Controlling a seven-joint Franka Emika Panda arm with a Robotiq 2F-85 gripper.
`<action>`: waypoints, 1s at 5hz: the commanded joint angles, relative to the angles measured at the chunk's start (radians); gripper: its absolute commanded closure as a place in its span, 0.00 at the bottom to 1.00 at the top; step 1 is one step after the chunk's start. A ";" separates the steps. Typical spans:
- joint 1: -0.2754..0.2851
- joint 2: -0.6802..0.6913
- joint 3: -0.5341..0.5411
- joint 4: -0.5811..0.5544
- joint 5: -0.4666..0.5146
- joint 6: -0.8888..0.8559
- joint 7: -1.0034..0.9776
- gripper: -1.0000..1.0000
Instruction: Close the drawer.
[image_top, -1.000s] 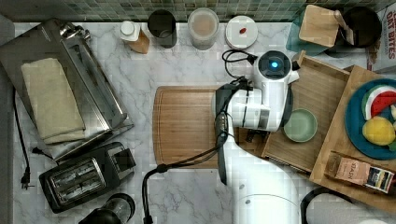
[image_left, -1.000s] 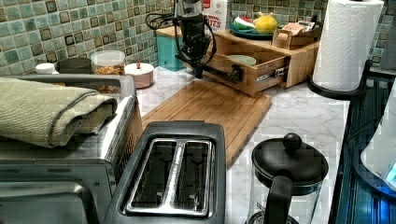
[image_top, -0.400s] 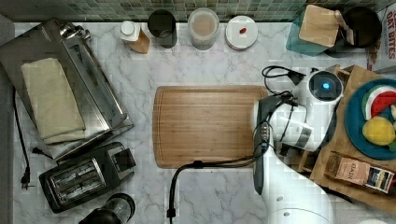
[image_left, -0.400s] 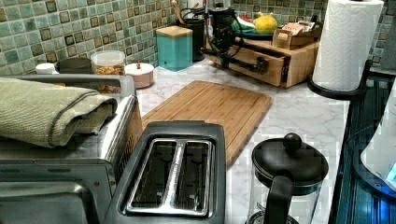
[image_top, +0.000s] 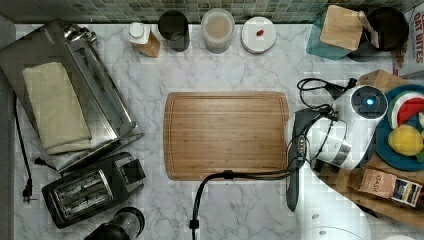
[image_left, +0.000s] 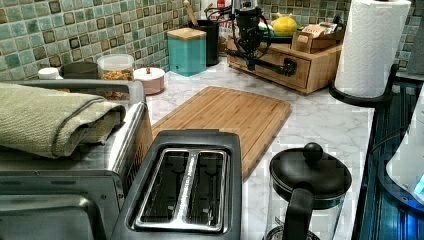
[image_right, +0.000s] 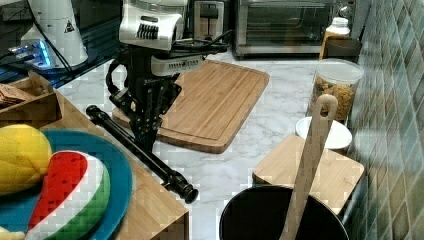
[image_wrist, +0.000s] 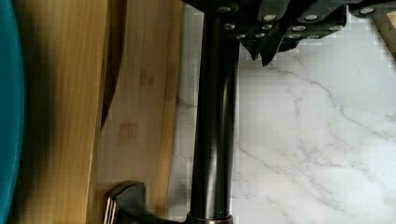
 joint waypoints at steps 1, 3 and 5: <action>-0.102 -0.049 -0.165 0.055 -0.098 -0.016 0.020 1.00; -0.098 -0.048 -0.169 0.055 -0.096 -0.016 0.019 1.00; -0.089 -0.047 -0.179 0.054 -0.091 -0.015 0.016 1.00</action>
